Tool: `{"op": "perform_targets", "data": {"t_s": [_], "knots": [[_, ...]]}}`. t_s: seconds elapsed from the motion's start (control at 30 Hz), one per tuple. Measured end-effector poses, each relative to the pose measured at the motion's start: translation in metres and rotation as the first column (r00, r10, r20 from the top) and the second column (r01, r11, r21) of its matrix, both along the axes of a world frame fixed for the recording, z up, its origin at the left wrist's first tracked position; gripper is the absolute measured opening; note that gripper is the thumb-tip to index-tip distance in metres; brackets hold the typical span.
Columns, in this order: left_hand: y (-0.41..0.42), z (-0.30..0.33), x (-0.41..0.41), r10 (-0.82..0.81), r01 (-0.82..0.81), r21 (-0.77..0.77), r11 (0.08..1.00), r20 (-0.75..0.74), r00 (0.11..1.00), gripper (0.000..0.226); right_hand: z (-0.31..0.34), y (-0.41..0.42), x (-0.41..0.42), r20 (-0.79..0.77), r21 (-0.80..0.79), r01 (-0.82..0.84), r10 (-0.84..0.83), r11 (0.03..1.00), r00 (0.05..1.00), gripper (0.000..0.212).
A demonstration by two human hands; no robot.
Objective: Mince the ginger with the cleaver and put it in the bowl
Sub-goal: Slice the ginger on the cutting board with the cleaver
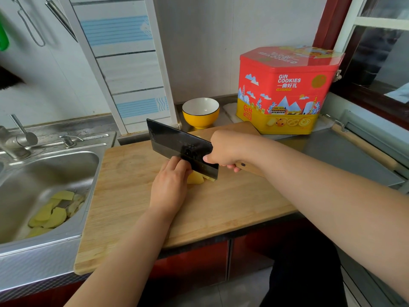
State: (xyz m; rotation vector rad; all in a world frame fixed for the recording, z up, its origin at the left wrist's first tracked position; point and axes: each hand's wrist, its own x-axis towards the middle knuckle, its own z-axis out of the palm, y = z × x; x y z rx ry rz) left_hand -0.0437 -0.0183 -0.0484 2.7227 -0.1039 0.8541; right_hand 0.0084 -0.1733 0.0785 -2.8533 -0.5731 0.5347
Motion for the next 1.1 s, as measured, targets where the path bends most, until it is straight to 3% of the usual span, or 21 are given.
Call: {"op": "perform_targets", "data": {"t_s": [0.4, 1.1], "knots": [[0.002, -0.002, 0.001, 0.016, -0.015, 0.019, 1.000, -0.034, 0.999, 0.006, -0.005, 0.010, 0.004, -0.007, -0.082, -0.028, 0.027, 0.996, 1.000, 0.043], [0.000, 0.000, 0.000, 0.011, -0.012, 0.026, 1.000, 0.016, 1.000, 0.006, -0.024, 0.011, 0.002, -0.082, -0.059, -0.029, 0.024, 0.998, 0.996, 0.039]]}}
